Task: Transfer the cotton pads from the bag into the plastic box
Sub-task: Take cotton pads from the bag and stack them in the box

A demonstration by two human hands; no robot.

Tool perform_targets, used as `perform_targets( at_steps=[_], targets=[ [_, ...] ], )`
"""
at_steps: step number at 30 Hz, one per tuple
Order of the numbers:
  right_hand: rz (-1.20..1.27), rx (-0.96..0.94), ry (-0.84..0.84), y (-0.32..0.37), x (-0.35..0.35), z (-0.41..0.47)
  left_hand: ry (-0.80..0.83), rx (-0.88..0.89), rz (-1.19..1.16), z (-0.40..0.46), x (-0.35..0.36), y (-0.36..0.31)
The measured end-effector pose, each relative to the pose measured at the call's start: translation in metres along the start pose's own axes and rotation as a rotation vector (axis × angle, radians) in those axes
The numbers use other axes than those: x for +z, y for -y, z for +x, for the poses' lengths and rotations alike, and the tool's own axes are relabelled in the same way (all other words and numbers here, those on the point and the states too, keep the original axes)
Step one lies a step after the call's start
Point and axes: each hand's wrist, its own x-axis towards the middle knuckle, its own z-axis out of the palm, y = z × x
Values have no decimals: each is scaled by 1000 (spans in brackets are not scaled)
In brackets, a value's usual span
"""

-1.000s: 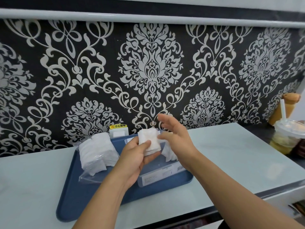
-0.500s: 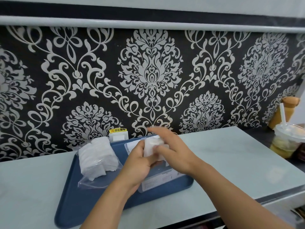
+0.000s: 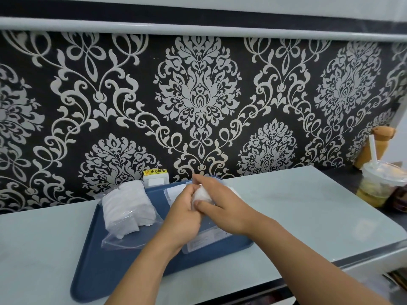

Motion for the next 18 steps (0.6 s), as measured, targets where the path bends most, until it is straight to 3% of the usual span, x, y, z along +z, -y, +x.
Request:
perform_targets(
  at_steps=[5, 7, 9, 12, 18],
  targets=[
    [-41, 11, -125, -6, -7, 2, -76, -83, -139, 8, 2, 2],
    [109, 117, -203, -9, -11, 3, -161, -129, -250, 12, 7, 0],
    [413, 250, -230, -8, -17, 2, -192, -183, -526, 14, 13, -6],
    [640, 377, -179, -7, -20, 1, -161, -224, -845, 15, 17, -16],
    [564, 386, -24, -4, -11, 2, -142, -236, -844, 16, 27, -21]
  ],
)
